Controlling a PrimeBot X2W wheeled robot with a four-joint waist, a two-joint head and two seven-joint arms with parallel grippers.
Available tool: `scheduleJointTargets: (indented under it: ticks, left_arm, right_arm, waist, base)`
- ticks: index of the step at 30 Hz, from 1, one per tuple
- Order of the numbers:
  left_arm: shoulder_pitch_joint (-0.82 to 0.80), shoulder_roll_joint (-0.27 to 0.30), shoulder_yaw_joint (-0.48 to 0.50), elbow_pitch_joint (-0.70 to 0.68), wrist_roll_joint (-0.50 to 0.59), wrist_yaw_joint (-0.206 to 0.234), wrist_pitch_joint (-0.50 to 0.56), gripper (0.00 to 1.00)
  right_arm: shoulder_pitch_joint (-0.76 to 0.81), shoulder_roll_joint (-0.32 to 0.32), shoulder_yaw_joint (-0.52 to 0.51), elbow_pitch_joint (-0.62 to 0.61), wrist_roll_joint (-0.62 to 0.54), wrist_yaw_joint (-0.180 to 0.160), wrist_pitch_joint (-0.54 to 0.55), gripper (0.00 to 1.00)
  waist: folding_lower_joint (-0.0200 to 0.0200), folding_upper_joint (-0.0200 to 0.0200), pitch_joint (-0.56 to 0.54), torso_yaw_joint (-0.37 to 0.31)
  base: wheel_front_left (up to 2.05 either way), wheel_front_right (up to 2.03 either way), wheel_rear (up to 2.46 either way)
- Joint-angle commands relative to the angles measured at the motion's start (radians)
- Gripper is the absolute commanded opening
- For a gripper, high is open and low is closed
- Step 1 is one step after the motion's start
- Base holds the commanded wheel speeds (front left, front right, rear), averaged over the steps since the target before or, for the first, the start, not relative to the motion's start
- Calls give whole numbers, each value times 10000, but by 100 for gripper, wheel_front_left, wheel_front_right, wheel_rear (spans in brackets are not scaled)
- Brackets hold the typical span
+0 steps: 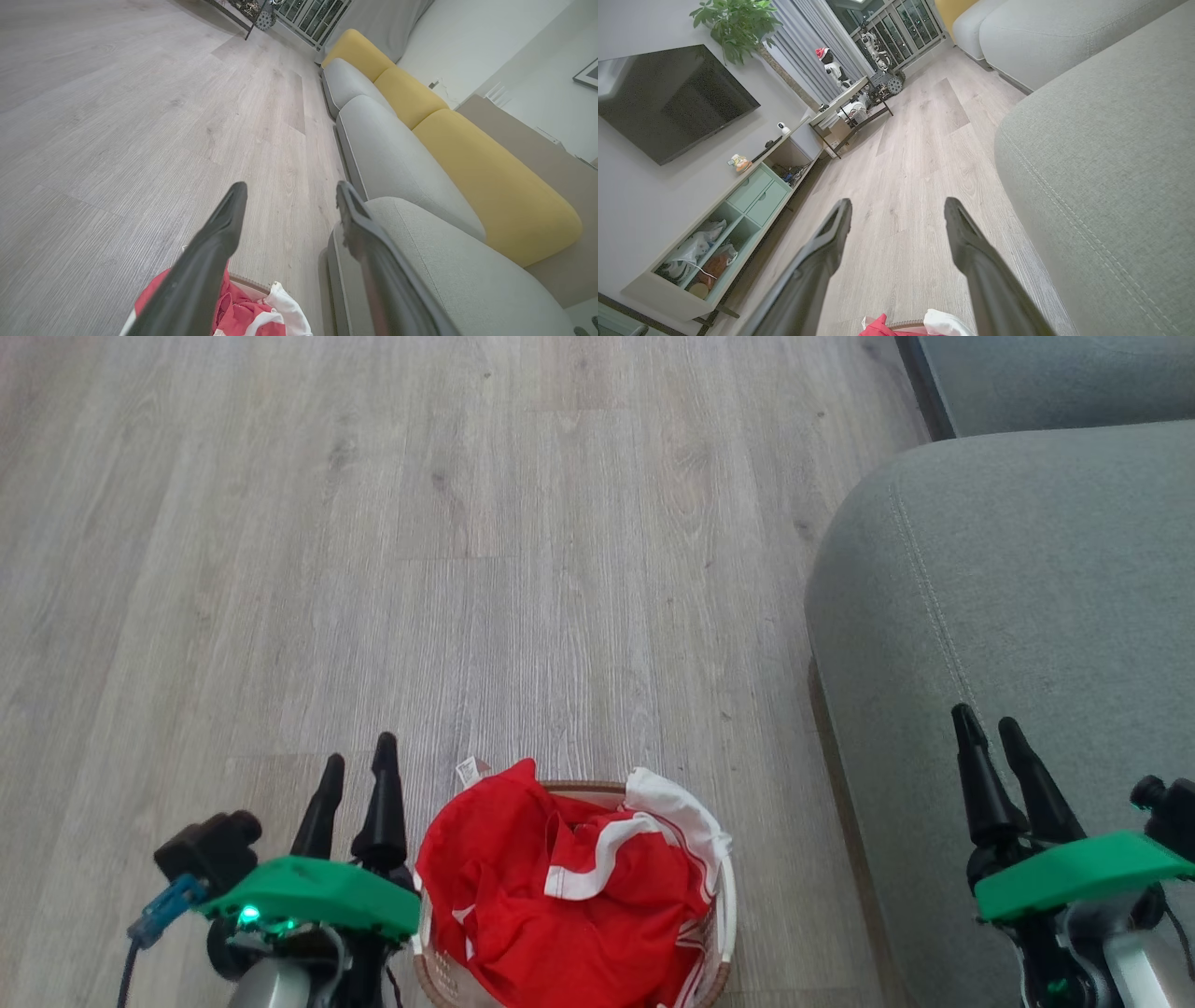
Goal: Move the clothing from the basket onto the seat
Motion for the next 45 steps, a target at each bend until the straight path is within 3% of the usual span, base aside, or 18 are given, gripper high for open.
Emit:
scheduleJointTargets:
  ticks: [1, 45]
  left_arm:
    - [-546, 120, 123, -456, 351, 71, -147, 100]
    - [-621, 167, -845, -1667, 5450, 1057, -1405, 100]
  right_arm:
    - [-536, -315, 158, -454, -301, -1, -157, 100]
    - [-641, -1076, 885, -1015, -4391, -2, -1425, 100]
  waist:
    - [-1, 0, -9, 2]
    - [-1, 0, 24, -82]
  base:
    - [0, 0, 0]
    - [0, 0, 0]
